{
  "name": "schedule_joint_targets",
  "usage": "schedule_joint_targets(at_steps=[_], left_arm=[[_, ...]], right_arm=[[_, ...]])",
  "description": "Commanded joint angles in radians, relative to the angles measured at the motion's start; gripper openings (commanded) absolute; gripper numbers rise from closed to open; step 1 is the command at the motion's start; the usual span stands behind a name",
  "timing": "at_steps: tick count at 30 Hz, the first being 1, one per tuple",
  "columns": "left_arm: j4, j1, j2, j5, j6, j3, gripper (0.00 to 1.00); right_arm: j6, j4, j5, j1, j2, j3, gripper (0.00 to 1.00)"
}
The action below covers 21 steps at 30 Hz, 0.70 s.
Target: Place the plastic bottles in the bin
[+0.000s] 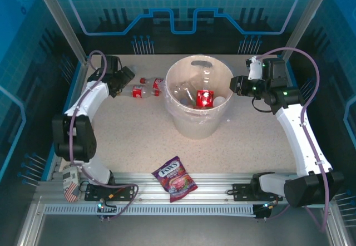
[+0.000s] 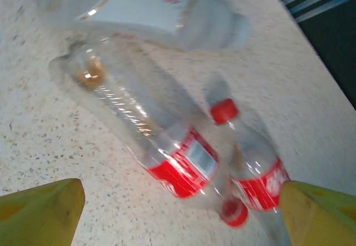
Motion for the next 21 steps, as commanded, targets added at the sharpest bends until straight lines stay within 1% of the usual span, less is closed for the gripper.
schedule_joint_targets(at_steps=[1, 3, 6, 9, 10, 14, 21], left_arm=[[0.067, 0.030, 0.039, 0.002, -0.207, -0.039, 0.91], [0.076, 0.035, 0.070, -0.013, -0.249, -0.038, 0.91], [0.137, 0.036, 0.093, -0.043, -0.308, -0.056, 0.91], [0.149, 0.041, 0.120, -0.075, -0.362, -0.056, 0.90], [0.167, 0.042, 0.132, -0.078, -0.367, -0.056, 0.91], [0.143, 0.045, 0.186, -0.081, -0.378, -0.014, 0.91], [0.157, 0.044, 0.215, -0.111, -0.432, -0.046, 0.88]], right_arm=[[0.002, -0.012, -0.046, 0.024, -0.007, -0.025, 0.26], [0.001, -0.015, -0.051, 0.025, -0.006, -0.021, 0.26], [-0.004, -0.022, -0.047, 0.026, -0.007, -0.016, 0.26], [-0.007, -0.025, -0.046, 0.026, -0.008, -0.014, 0.26], [-0.006, -0.024, -0.049, 0.026, -0.008, -0.014, 0.26], [-0.012, -0.030, -0.045, 0.026, -0.009, -0.016, 0.26], [-0.015, -0.030, -0.039, 0.025, -0.005, -0.019, 0.26]])
